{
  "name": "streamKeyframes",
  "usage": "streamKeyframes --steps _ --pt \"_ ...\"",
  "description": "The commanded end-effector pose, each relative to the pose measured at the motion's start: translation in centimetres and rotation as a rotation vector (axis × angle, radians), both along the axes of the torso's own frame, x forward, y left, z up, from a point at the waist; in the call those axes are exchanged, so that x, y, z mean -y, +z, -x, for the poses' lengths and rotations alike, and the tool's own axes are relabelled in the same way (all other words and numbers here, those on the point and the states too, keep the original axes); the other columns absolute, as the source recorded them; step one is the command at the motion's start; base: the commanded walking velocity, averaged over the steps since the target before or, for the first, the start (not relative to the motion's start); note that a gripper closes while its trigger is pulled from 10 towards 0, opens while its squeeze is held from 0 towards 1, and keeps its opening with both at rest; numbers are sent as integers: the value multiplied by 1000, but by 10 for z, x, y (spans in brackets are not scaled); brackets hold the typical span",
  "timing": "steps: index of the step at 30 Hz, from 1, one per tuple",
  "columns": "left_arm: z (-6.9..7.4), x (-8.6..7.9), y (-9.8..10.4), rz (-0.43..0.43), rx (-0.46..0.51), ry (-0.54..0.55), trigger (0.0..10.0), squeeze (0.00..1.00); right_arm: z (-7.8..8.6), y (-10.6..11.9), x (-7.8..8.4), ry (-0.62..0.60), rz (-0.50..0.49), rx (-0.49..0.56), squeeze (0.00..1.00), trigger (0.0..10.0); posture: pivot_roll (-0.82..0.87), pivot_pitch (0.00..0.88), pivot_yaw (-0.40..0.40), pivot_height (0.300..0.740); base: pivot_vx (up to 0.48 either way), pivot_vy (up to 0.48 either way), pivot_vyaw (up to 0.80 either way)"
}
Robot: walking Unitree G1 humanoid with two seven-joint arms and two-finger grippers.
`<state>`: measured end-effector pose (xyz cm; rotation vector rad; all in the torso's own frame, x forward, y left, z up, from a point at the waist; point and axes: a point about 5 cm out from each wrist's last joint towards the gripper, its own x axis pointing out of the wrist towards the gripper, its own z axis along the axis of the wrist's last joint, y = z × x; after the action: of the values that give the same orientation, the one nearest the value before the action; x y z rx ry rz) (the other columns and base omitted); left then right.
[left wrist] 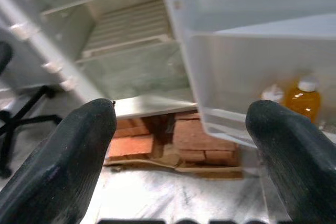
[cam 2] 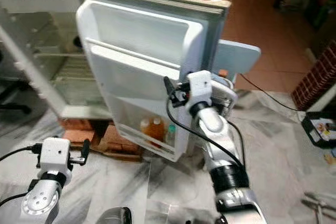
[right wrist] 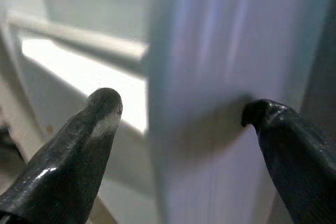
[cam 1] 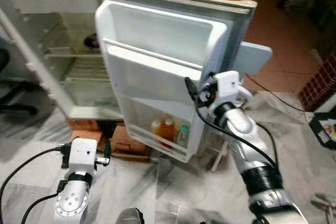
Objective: Restocking fridge
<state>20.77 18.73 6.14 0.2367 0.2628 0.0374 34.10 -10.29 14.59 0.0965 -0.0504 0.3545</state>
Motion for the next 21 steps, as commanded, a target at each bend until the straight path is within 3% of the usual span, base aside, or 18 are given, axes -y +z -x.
streamKeyframes --steps 1,3,4,6,8,9,12,15,16,17,19,21 --pt "1 -1 -2 -9 -18 4 10000 0 -3 14 -12 64 -58 23 0 10000 43 49 21 740 0 0 0" --pt "2 -2 -3 -11 -22 5 10000 0 8 30 -31 249 -218 35 0 10000 40 49 20 740 0 0 0" --pt "2 -2 -3 -13 -24 3 10000 0 21 44 -41 414 -341 45 0 10000 40 49 19 740 0 0 0" --pt "3 -2 -4 -17 -28 3 10000 0 46 62 -52 664 -478 64 0 10000 40 49 19 740 0 0 0" --pt "7 -7 -3 -31 -22 21 10000 0 77 74 -51 917 -532 74 0 10000 44 50 15 740 0 0 0" --pt "10 -10 -4 -38 -24 37 10000 0 83 73 -47 958 -534 59 0 10000 51 52 10 740 0 0 0" --pt "21 -22 -8 -75 -37 87 10000 0 89 56 -35 989 -475 -17 0 10000 54 54 10 740 0 0 0" --pt "43 -32 -18 -71 -90 158 10000 0 101 24 -9 1050 -306 -136 0 10000 65 61 6 740 0 0 0" --pt "43 -32 -18 -71 -90 158 10000 0 101 24 -9 1050 -306 -136 0 10000 65 61 6 740 0 0 0" --pt "54 -36 -24 -48 -112 197 10000 0 109 9 5 1093 -213 -209 0 10000 66 65 5 740 0 0 0" --pt "62 -38 -28 -26 -116 230 10000 0 116 -7 18 1121 -113 -290 0 10000 67 65 5 740 0 0 0" --pt "71 -38 -30 -15 -93 251 10000 0 124 -36 38 1150 125 -393 0 10000 72 68 2 740 0 0 0"
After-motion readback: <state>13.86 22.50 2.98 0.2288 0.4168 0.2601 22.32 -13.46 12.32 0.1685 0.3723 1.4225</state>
